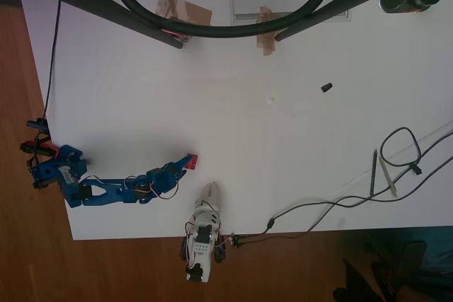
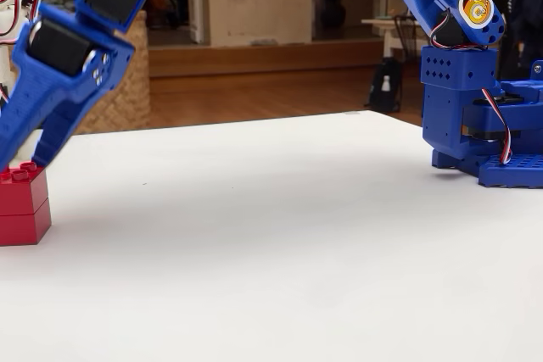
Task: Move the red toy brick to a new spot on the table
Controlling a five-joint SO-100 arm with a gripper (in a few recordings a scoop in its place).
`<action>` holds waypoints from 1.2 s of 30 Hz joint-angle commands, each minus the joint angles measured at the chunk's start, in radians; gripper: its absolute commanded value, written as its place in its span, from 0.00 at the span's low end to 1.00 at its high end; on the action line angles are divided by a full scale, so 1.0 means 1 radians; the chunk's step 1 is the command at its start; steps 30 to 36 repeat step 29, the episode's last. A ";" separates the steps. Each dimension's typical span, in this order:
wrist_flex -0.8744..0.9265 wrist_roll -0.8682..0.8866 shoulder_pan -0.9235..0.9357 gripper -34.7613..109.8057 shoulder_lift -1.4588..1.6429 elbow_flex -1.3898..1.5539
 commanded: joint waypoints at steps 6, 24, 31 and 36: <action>0.130 -0.133 0.098 0.39 0.845 0.744; 0.199 -0.443 0.106 0.24 1.887 2.138; 0.186 -0.408 0.094 0.24 1.891 2.152; 0.186 -0.408 0.094 0.24 1.891 2.152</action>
